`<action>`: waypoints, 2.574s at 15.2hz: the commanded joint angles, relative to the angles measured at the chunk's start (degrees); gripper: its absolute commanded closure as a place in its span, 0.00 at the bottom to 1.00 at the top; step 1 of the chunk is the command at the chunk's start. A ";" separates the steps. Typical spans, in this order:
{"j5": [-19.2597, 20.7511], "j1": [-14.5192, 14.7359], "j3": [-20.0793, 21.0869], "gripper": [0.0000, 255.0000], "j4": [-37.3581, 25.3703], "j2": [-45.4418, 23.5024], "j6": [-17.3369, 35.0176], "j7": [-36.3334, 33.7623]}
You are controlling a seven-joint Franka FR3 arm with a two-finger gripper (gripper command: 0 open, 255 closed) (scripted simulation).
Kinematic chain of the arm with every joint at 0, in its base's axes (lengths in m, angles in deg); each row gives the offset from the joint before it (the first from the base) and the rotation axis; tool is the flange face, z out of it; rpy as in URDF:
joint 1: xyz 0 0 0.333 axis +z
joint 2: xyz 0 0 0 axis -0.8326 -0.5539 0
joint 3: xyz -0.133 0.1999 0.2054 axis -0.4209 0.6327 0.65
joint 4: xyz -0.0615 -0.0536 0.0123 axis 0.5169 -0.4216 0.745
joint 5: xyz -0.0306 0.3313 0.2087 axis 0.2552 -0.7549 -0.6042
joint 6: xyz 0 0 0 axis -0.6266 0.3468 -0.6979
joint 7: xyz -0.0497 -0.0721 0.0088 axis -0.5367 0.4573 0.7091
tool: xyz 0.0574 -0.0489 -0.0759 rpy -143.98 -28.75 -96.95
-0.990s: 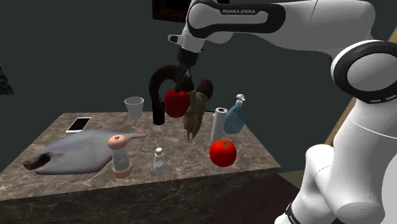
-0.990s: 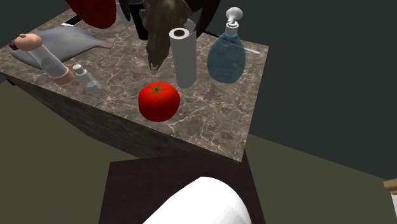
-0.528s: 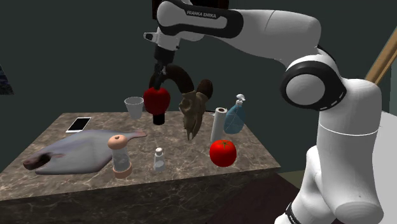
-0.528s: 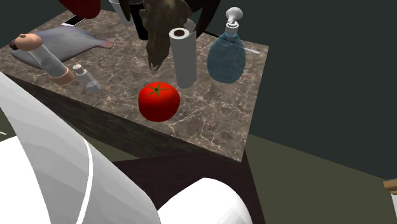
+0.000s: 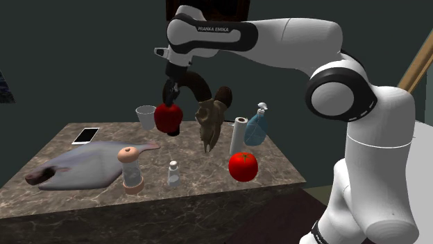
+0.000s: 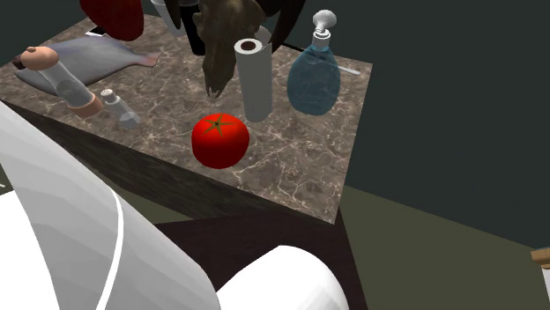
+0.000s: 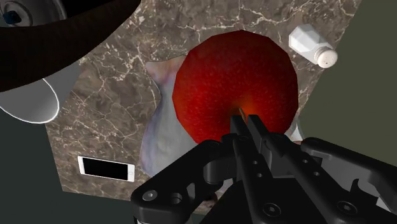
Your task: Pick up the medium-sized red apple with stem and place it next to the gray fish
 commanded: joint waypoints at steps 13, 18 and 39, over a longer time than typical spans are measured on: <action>-0.67 0.95 0.40 1.00 11.27 0.37 10.79 1.96; -1.29 1.04 0.63 1.00 14.28 -0.22 14.27 2.79; -2.86 0.95 1.26 0.00 18.77 -2.09 20.37 4.54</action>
